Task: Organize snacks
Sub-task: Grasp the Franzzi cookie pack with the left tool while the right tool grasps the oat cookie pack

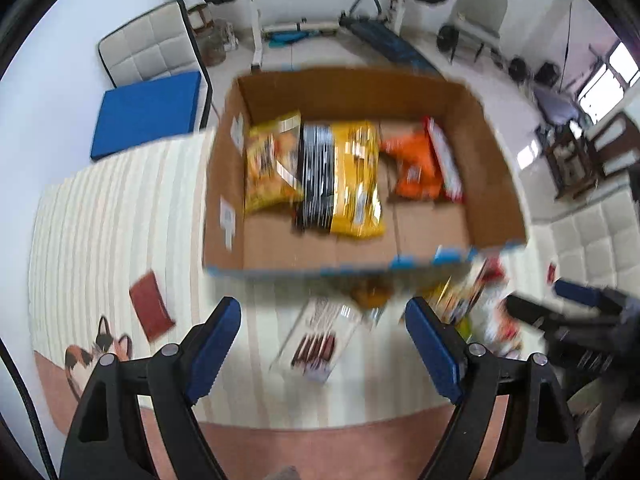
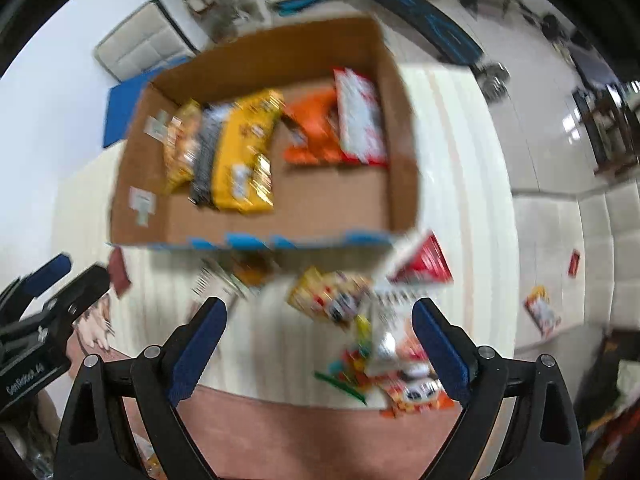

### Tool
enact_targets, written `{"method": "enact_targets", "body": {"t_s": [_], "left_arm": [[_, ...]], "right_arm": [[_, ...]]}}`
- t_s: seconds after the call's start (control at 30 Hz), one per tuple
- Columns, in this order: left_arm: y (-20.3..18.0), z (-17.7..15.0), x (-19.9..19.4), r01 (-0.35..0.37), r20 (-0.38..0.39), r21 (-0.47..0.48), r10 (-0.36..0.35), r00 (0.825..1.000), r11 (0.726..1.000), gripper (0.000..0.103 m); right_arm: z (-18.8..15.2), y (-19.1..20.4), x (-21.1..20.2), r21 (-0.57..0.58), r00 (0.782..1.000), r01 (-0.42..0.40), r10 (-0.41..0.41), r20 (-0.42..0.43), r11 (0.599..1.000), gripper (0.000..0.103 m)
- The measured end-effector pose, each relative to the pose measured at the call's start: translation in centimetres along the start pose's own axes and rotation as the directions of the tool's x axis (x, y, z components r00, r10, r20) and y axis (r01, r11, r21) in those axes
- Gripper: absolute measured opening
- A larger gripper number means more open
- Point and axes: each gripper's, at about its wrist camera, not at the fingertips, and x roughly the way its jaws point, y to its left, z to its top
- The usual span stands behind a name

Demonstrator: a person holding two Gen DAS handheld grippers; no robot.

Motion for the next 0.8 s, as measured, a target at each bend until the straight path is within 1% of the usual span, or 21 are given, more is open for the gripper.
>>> {"method": "enact_targets", "body": {"t_s": [0.07,0.13,0.17,0.3,0.47,0.67,0.73,0.8], "left_arm": [[-0.1,-1.4,2.1,-0.002,-0.057,0.019,0.004,0.998,1.0,0.084],[-0.1,-2.6,4.8,-0.018,-0.13,0.041,0.023,0.991,0.999,0.084],[-0.1,-3.1,6.5,-0.029,-0.169,0.057,0.038,0.985,0.998,0.084],[-0.5,-4.3,10.6,-0.059,-0.243,0.105,0.083,0.966,0.993,0.084],[-1.5,-4.4,14.3,-0.061,-0.312,0.157,0.108,0.944,0.986,0.084],[-2.5,-3.8,16.5,-0.042,-0.36,0.19,0.11,0.926,0.981,0.084],[-2.8,-3.5,17.0,-0.036,-0.369,0.198,0.109,0.923,0.98,0.084],[-3.4,-3.0,17.2,-0.02,-0.367,0.209,0.097,0.925,0.978,0.084]], "right_arm": [[-0.8,-1.9,1.5,0.034,0.999,0.011,-0.01,-0.046,0.999,0.096],[-1.4,-3.5,2.9,0.06,0.996,0.028,-0.023,-0.082,0.998,0.096],[-1.7,-4.3,3.6,0.068,0.994,0.039,-0.032,-0.1,0.997,0.096],[-2.3,-6.7,6.5,0.093,0.984,0.078,-0.062,-0.165,0.993,0.096],[-1.9,-8.0,9.3,0.11,0.973,0.078,-0.052,-0.224,0.991,0.096],[-0.9,-8.8,12.1,0.109,0.957,0.074,-0.04,-0.286,0.991,0.096],[-0.6,-9.0,12.7,0.107,0.953,0.078,-0.042,-0.299,0.991,0.096],[-0.3,-9.4,13.4,0.114,0.947,0.076,-0.036,-0.319,0.991,0.096]]}}
